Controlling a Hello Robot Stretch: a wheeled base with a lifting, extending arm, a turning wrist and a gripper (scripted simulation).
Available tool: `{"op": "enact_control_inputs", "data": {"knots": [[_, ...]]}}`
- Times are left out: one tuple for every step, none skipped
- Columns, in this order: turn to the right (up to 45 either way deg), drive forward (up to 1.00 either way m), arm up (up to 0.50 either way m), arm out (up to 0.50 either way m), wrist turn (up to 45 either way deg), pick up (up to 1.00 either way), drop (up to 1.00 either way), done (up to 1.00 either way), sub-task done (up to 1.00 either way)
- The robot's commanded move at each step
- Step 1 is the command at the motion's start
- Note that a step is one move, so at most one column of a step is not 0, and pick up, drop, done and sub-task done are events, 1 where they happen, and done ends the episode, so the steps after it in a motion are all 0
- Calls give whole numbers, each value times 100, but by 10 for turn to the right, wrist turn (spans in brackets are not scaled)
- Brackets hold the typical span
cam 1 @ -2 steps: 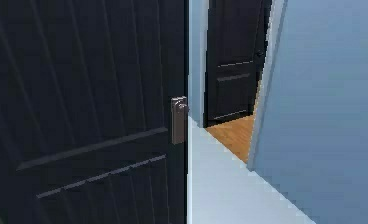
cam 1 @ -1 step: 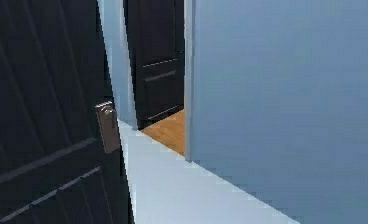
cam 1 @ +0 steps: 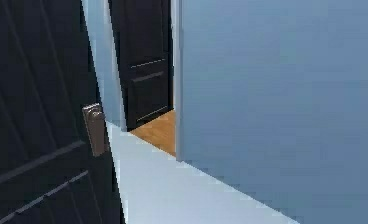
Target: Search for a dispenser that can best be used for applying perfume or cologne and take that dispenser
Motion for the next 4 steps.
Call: {"op": "enact_control_inputs", "data": {"knots": [[0, 10, 0, 0, 0, 0, 0, 0, 0], [-450, 0, 0, 0, 0, 0, 0, 0, 0], [-420, 0, 0, 0, 0, 0, 0, 0, 0], [0, 40, 0, 0, 0, 0, 0, 0, 0]]}}
